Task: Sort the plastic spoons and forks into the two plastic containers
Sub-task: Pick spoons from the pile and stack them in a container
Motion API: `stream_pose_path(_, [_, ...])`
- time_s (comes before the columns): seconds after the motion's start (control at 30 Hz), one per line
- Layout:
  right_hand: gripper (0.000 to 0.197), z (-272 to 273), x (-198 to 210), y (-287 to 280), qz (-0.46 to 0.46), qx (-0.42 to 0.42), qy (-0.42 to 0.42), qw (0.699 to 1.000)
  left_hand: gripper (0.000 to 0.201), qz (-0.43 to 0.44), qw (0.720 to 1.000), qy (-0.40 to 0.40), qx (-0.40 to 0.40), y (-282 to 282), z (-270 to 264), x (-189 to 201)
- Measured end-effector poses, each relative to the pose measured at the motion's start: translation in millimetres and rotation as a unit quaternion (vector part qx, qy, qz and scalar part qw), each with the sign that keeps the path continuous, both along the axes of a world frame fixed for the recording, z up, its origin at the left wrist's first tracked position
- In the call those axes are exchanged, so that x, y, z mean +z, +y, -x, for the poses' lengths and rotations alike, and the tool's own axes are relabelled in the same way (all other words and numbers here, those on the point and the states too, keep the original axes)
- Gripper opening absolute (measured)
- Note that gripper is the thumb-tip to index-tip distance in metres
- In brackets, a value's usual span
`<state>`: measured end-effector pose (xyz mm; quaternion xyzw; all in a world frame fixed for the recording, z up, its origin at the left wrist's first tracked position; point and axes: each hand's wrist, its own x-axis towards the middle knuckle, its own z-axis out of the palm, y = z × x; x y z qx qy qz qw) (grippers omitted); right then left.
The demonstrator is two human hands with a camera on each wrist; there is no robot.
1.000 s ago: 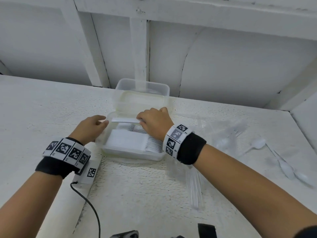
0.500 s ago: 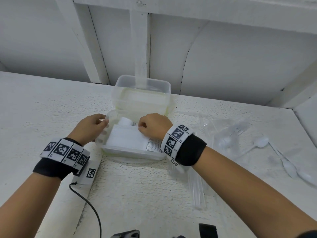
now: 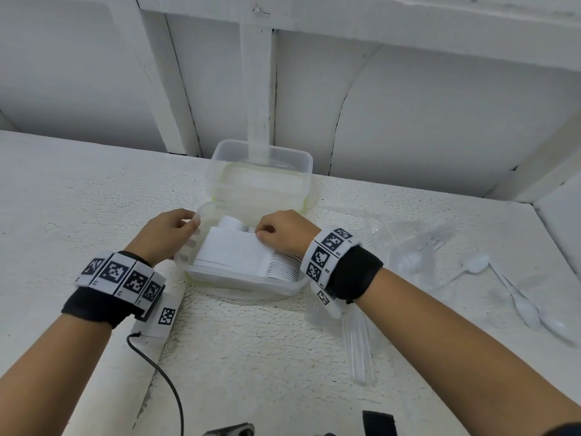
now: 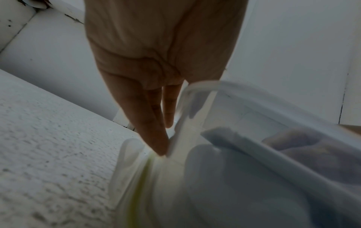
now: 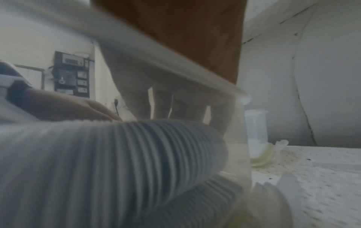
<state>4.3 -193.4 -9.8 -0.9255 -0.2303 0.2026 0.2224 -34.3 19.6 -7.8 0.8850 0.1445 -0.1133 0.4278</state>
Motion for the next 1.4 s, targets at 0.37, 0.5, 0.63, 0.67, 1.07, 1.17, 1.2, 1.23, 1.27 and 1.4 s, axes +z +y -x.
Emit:
stream_pose_path(0.37, [0.029,-4,-2,-2,0.017,0.030,-0.013,0.999,0.035,-0.010,1.000,-0.002,-0.004,0,-1,1])
stream_pose_path(0.5, [0.030,-3,-1,-6,0.028,0.042,-0.040,0.998,0.033,-0.056,0.998,0.002,-0.019,2,-1,4])
stream_pose_path(0.63, [0.031,3,9,-21,0.000,0.027,-0.098,0.995,0.036,-0.146,0.988,-0.043,-0.022,-1,6,16])
stream_pose_path(0.67, [0.030,6,14,-28,-0.018,0.021,-0.114,0.993,0.036,-0.159,0.985,-0.064,-0.023,-5,9,21])
stream_pose_path(1.07, [0.018,71,46,-208,-0.094,-0.172,-0.171,0.966,0.022,-0.031,0.925,-0.266,-0.268,-190,30,70])
stream_pose_path(1.17, [0.015,91,34,-256,-0.087,-0.244,-0.152,0.954,0.024,-0.014,0.906,-0.249,-0.342,-250,26,63])
stream_pose_path(1.2, [0.014,97,29,-271,-0.083,-0.266,-0.144,0.950,0.024,-0.014,0.902,-0.236,-0.361,-269,24,59])
stream_pose_path(1.23, [0.013,103,24,-285,-0.076,-0.288,-0.134,0.945,0.025,-0.021,0.899,-0.217,-0.380,-287,22,54])
stream_pose_path(1.27, [0.013,108,19,-298,-0.067,-0.306,-0.125,0.941,0.026,-0.035,0.894,-0.197,-0.400,-303,19,48])
stream_pose_path(1.4, [0.015,127,2,-342,-0.021,-0.363,-0.099,0.926,0.028,-0.120,0.865,-0.127,-0.470,-355,7,18])
